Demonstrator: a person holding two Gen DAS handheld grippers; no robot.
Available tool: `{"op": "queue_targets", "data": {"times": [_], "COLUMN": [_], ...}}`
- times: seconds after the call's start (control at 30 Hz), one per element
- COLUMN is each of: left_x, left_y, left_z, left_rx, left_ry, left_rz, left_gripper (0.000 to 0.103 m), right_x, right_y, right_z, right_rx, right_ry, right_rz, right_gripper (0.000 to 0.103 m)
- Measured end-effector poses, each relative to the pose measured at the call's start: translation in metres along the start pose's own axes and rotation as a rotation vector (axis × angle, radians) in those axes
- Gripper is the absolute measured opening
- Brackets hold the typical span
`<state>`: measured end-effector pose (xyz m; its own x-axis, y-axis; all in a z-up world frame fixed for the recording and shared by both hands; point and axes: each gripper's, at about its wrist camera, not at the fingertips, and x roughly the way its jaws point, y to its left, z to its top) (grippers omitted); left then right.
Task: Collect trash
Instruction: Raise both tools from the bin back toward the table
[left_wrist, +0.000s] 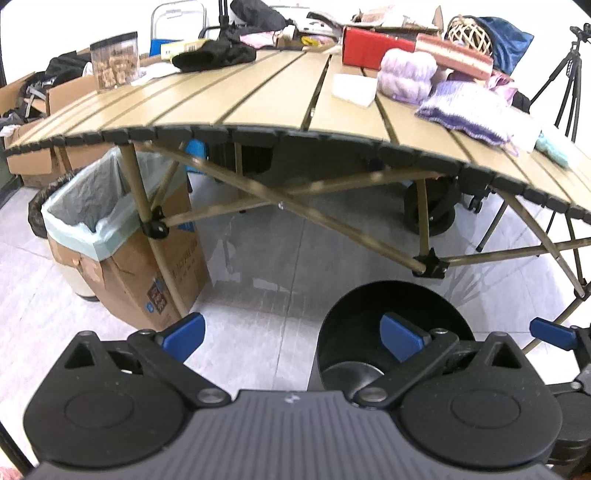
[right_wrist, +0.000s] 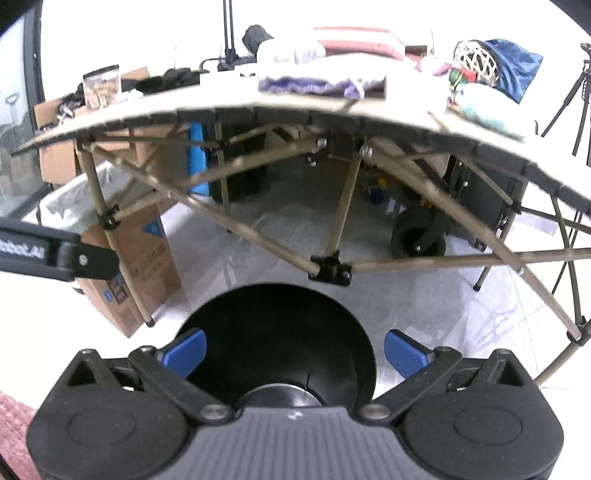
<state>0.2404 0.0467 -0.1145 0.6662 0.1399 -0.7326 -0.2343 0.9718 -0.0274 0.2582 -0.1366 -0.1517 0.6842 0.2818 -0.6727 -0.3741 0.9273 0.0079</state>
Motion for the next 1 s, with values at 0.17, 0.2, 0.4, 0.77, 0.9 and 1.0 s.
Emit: {"op": "queue_targets", "data": {"times": [0.17,0.2,0.4,0.77,0.9,1.0], "left_x": [-0.016,-0.020,-0.041,-0.058,-0.058,-0.056], "left_y": [0.001,0.001,0.001,-0.012,-0.017,-0.021], "left_z": [0.007,0.008,0.018,0.044,0.055,0.064], "left_rx": [0.000,0.000,0.013,0.019,0.018,0.016], "left_ry": [-0.072,-0.092,-0.212,-0.321,-0.342,-0.348], "left_rz": [-0.016,-0.018,-0.025,-0.045,-0.054,-0.065], "left_gripper": [0.103,0.103,0.103,0.103,0.103,0.103], "right_x": [-0.022,-0.027,-0.056,-0.094,-0.095,-0.096], "right_y": [-0.003,-0.003,-0.007,-0.022,-0.028,-0.030], "right_z": [0.009,0.011,0.021,0.049,0.060,0.068], "right_rx": [-0.023,-0.025,-0.034,-0.011,-0.003,-0.004], "right_ry": [-0.064,-0.078,-0.162,-0.325,-0.357,-0.378], "right_rz": [0.000,0.003,0.049,0.060,0.049,0.035], "right_gripper": [0.103,0.103,0.103,0.103,0.103,0.103]}}
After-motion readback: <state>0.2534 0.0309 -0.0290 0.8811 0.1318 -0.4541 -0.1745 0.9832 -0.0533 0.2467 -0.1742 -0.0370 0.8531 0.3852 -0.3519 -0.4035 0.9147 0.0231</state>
